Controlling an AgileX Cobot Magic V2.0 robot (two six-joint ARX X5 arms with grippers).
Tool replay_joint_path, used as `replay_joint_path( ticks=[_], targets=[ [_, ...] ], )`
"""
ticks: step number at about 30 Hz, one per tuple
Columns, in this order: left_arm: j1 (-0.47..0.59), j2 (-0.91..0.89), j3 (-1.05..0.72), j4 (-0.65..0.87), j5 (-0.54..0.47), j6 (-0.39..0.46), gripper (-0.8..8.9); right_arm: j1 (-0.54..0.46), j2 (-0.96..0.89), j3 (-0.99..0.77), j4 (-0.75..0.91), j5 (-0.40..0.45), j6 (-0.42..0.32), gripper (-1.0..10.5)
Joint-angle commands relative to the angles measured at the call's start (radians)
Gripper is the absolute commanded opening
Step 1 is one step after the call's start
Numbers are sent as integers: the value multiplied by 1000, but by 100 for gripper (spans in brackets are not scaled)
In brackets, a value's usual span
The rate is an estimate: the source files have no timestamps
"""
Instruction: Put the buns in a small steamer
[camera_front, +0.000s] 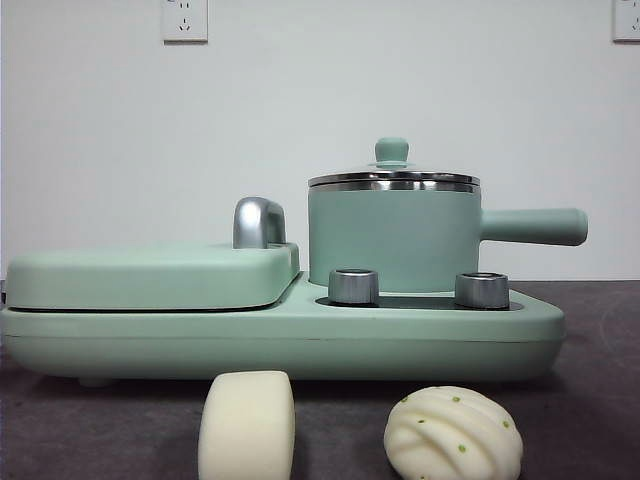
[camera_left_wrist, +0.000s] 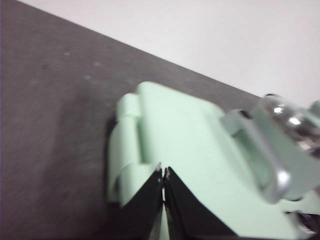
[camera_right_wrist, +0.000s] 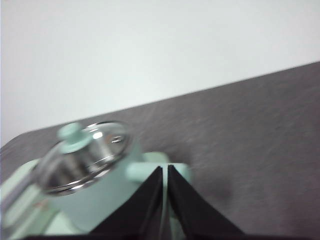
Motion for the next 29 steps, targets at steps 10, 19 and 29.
replay_joint_path(
  ticks=[10,19,29],
  targets=[
    [-106,412,464,-132,166,106,8,9,274,422,-410,-302,-153,13],
    [-185,648,750,-329,289,218,8,9,395,603,-585,-460,-333,13],
    [-220,720,804,-341,298,263,123,9,398,608,-573,-475,-339,90]
  ],
)
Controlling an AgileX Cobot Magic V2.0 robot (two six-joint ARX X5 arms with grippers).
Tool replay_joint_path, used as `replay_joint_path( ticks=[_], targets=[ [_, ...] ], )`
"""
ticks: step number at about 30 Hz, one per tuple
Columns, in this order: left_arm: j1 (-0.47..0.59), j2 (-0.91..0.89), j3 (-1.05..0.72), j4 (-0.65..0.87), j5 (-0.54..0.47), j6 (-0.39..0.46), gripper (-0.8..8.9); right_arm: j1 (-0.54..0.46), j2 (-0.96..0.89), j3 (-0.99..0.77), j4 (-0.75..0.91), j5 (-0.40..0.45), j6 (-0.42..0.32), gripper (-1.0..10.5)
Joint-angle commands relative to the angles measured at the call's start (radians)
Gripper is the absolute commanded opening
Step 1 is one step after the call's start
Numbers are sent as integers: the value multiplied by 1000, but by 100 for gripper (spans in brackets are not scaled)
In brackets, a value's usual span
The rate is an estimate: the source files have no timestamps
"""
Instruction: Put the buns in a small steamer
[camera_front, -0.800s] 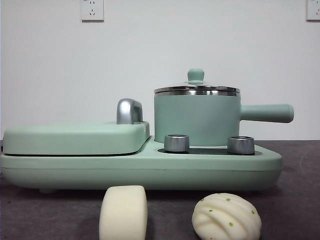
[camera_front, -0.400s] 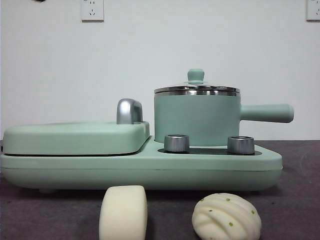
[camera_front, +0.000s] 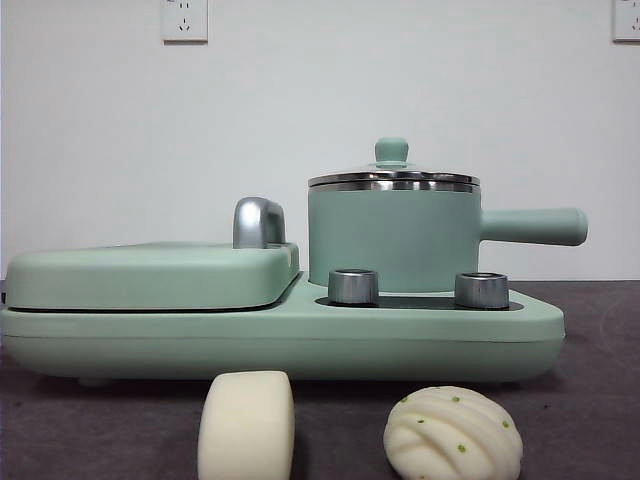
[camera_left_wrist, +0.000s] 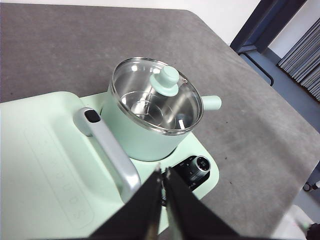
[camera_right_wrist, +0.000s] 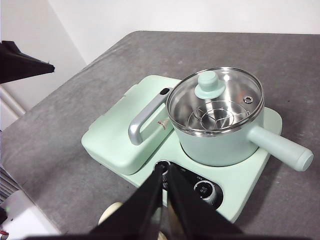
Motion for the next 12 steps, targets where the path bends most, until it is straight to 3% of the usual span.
replay_joint_path(
  ticks=[1,4,6,12],
  targets=[
    [-4,15,23,11,7,33,198,1,5,13,10,0,-17,152],
    [-4,18,23,12,7,33,419,1,5,13,11,2,-17,339],
    [-4,18,23,12,7,33,501,1,5,13,11,2,-17,420],
    [-5,26,23,13,8,26,518,1,5,13,13,2,-17,441]
  ],
)
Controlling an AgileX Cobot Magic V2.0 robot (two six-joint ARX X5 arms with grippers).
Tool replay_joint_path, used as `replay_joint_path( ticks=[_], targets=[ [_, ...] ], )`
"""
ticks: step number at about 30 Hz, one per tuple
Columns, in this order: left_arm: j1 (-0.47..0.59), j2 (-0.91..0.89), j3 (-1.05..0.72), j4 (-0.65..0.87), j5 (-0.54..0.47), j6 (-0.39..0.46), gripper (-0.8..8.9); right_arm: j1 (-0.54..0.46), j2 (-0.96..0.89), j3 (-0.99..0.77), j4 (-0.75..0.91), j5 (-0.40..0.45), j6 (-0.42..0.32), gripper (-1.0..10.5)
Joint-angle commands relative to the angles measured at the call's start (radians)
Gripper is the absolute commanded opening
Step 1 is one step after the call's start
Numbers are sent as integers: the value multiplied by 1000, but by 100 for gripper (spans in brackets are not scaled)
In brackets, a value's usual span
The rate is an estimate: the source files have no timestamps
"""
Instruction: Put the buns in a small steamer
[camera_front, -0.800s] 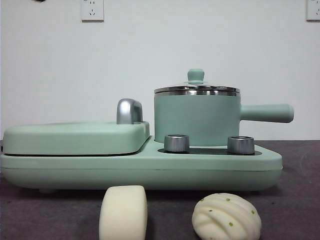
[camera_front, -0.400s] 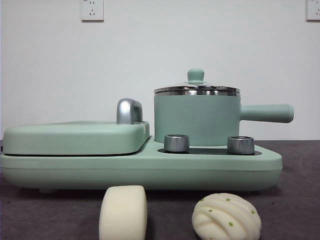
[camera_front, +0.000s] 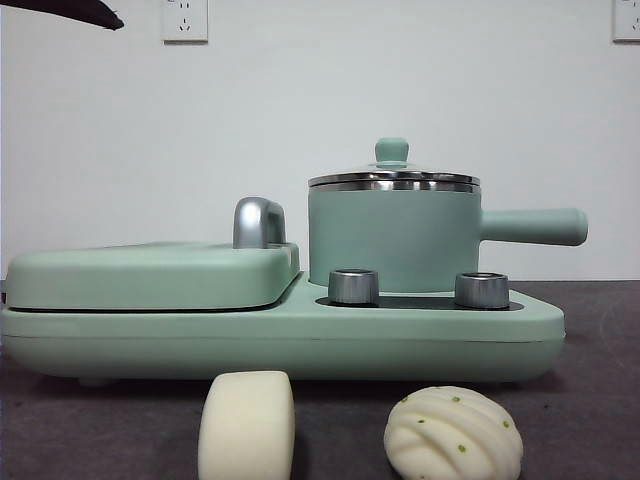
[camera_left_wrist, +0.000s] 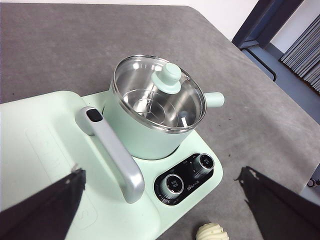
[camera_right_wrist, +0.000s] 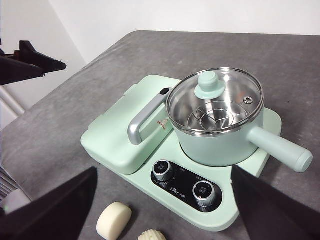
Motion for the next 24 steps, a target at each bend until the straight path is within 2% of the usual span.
replay_joint_path(
  ticks=[1,6,10,16,24],
  targets=[
    [-5,20,23,11,8,5,518,1,5,13,13,0,-11,441],
    [-5,71,51,-16,8,3,518,1,5,13,14,-3,0,441],
    [-8,164,147,-107,8,26,518,1,5,13,14,-3,4,441],
    [-30,371,389,-303,6,109,518,1,5,13,14,-2,4,441],
    [-75,659,729,-481,-2,150,492,1,5,13,14,-2,4,441]
  ],
)
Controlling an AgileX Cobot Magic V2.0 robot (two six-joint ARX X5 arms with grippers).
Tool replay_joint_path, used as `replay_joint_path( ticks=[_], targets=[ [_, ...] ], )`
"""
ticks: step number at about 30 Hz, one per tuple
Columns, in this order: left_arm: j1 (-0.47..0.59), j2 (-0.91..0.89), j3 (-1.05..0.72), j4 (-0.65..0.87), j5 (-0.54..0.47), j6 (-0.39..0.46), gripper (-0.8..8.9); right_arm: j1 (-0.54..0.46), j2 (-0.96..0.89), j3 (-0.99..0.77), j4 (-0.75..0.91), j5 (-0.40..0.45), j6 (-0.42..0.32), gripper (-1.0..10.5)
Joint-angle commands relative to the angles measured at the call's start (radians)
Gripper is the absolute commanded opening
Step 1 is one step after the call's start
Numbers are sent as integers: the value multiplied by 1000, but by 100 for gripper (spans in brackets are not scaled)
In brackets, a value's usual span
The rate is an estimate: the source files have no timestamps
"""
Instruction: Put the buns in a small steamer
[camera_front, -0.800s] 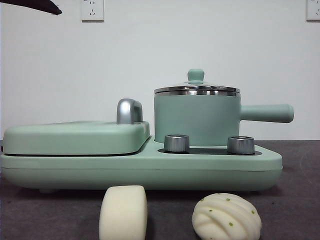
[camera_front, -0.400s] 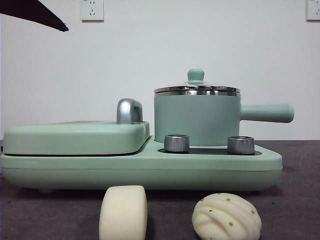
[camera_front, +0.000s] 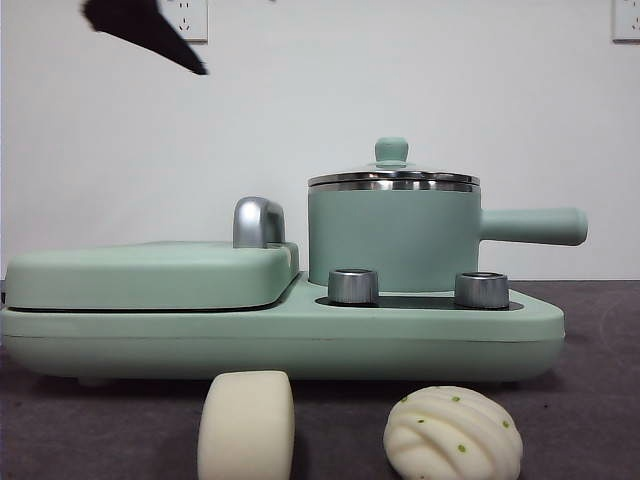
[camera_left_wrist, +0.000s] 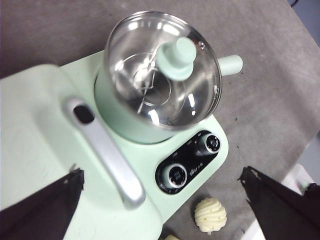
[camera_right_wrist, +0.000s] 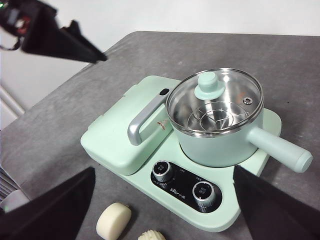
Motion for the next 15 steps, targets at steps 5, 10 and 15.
replay_joint_path(
  ticks=[5,10,15],
  targets=[
    [-44,241,330,-171,-13,69,492,1,5,13,12,-2,3,441],
    [-84,404,575,-291,-68,83,492,1,5,13,13,-2,3,441],
    [-134,536,742,-302,-148,82,492,1,5,13,15,0,2,441]
  ],
)
